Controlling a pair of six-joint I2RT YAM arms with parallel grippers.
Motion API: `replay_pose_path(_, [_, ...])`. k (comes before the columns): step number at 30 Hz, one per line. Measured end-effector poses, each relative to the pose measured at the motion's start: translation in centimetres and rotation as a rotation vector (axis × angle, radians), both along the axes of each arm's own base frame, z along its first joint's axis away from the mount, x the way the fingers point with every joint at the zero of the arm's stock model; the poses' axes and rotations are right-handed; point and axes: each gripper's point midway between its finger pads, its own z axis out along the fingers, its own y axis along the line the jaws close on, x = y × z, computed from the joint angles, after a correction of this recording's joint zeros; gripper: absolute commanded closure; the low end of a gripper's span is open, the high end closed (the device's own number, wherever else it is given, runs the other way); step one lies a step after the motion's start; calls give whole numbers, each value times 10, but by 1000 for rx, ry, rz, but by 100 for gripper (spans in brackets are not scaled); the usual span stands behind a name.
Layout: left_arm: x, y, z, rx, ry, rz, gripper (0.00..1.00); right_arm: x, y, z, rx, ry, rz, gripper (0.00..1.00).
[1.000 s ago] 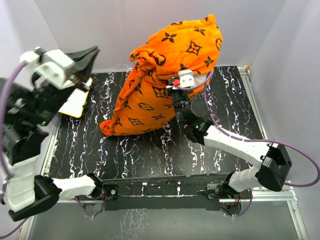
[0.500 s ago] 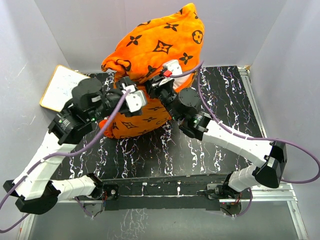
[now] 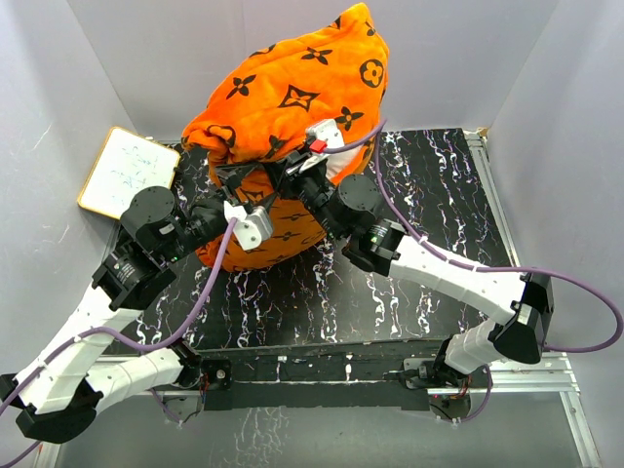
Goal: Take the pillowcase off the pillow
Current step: Remove the pillow from the pillowcase.
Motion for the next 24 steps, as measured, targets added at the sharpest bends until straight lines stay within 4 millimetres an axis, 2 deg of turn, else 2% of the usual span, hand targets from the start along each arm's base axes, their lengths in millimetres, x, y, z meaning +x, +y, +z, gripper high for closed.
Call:
replay_pose_path(8, [0,0,0,3,0,-1,41,0,0,0,5,4,0,92])
replay_pose_path(12, [-3,1,3,37,33,-4,34,0,0,0,5,4,-1,92])
replay_pose_path(14, [-5,5,19,54,24,-3,30,0,0,-2,-3,5,-3,92])
replay_pose_path(16, [-12,12,39,58,-13,-1,30,0,0,-2,-6,6,-2,92])
replay_pose_path(18, [-20,21,51,55,-55,3,30,-2,2,-4,-13,8,4,92])
replay_pose_path(22, [-30,33,53,49,-96,13,30,-5,6,-6,-23,10,21,92])
replay_pose_path(24, [-29,34,52,42,-104,20,29,-6,7,-7,-28,12,25,92])
